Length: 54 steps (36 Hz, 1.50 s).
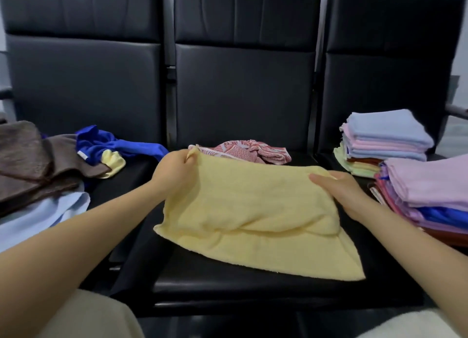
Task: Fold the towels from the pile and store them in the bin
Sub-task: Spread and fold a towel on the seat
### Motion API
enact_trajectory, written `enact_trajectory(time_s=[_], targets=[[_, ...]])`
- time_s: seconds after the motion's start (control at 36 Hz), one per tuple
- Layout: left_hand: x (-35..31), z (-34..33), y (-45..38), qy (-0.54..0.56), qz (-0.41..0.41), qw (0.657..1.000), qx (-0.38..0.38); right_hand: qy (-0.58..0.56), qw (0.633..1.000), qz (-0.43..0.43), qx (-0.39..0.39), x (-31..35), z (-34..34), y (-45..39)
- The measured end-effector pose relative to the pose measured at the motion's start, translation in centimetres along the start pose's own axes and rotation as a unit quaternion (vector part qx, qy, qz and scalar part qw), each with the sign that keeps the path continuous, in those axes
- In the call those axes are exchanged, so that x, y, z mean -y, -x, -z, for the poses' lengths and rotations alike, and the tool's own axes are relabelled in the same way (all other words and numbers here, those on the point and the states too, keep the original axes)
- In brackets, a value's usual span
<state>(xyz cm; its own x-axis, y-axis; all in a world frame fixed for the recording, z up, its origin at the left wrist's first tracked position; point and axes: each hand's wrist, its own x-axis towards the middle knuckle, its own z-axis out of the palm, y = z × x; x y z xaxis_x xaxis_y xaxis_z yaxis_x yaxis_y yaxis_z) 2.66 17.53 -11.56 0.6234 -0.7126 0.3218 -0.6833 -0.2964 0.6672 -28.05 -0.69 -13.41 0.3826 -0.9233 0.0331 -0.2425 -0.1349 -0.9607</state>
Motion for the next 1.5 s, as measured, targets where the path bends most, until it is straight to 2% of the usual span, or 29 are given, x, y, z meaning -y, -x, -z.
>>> enact_trajectory(time_s=[0.08, 0.19, 0.25, 0.36, 0.42, 0.5, 0.61, 0.72, 0.81, 0.86, 0.94, 1.06, 1.19, 1.33, 1.39, 1.5], targets=[[1.6, -1.4, -1.4, -0.075, -0.002, 0.996, 0.045, 0.127, 0.991, 0.038, -0.019, -0.8, -1.2, -1.2], [3.1, -2.5, -2.2, -0.172, -0.007, 0.980, 0.098, 0.404, 0.909, 0.098, -0.014, -2.4, -1.9, -2.9], [3.6, -2.9, -2.3, -0.218, -0.019, 0.969, 0.111, 0.442, 0.889, 0.118, 0.001, -2.7, -2.2, -3.5], [4.8, -3.2, -2.2, -0.222, -0.055, 0.967, 0.112, 0.444, 0.885, 0.130, 0.047, -2.6, -2.1, -4.5], [4.9, -3.1, -2.2, -0.206, -0.054, 0.970, 0.113, 0.430, 0.893, 0.120, 0.064, -2.5, -1.9, -4.8], [4.7, -2.9, -2.3, -0.197, -0.041, 0.970, 0.134, 0.351, 0.930, 0.070, 0.082, -2.1, -1.9, -5.1], [4.1, -2.8, -2.9, -0.184, -0.017, 0.967, 0.177, 0.358, 0.929, 0.019, 0.098, -1.0, -2.4, -5.2], [3.9, -2.4, -3.0, -0.168, -0.021, 0.964, 0.207, 0.353, 0.932, 0.016, 0.077, -1.1, -2.8, -4.6], [3.7, -2.4, -3.0, -0.181, -0.027, 0.958, 0.220, 0.262, 0.964, 0.025, 0.044, -1.3, -2.8, -4.1], [3.8, -2.1, -3.1, -0.145, -0.009, 0.969, 0.198, 0.192, 0.980, 0.037, 0.031, -0.7, -2.7, -3.8], [3.5, -1.4, -3.0, -0.035, 0.017, 0.987, 0.153, 0.128, 0.990, 0.054, 0.017, 0.4, -2.0, -3.0], [1.9, 0.1, -2.4, 0.083, 0.059, 0.991, 0.092, 0.091, 0.991, 0.096, 0.030, 1.5, -0.8, -1.5], [-0.6, 1.9, -1.1, 0.254, 0.092, 0.962, 0.023, 0.114, 0.988, 0.100, 0.007, 1.9, -0.7, 0.0], [-3.6, 3.5, -0.4, 0.336, 0.126, 0.933, -0.013, 0.107, 0.988, 0.108, -0.035, 4.2, 0.3, 0.8], [-5.4, 5.1, -0.6, 0.357, 0.111, 0.927, -0.037, 0.078, 0.986, 0.134, -0.053, 7.0, 0.8, 1.0], [-9.1, 8.9, -1.5, 0.380, 0.057, 0.920, -0.082, -0.053, 0.979, 0.177, -0.092, 14.0, 2.3, 1.5]])
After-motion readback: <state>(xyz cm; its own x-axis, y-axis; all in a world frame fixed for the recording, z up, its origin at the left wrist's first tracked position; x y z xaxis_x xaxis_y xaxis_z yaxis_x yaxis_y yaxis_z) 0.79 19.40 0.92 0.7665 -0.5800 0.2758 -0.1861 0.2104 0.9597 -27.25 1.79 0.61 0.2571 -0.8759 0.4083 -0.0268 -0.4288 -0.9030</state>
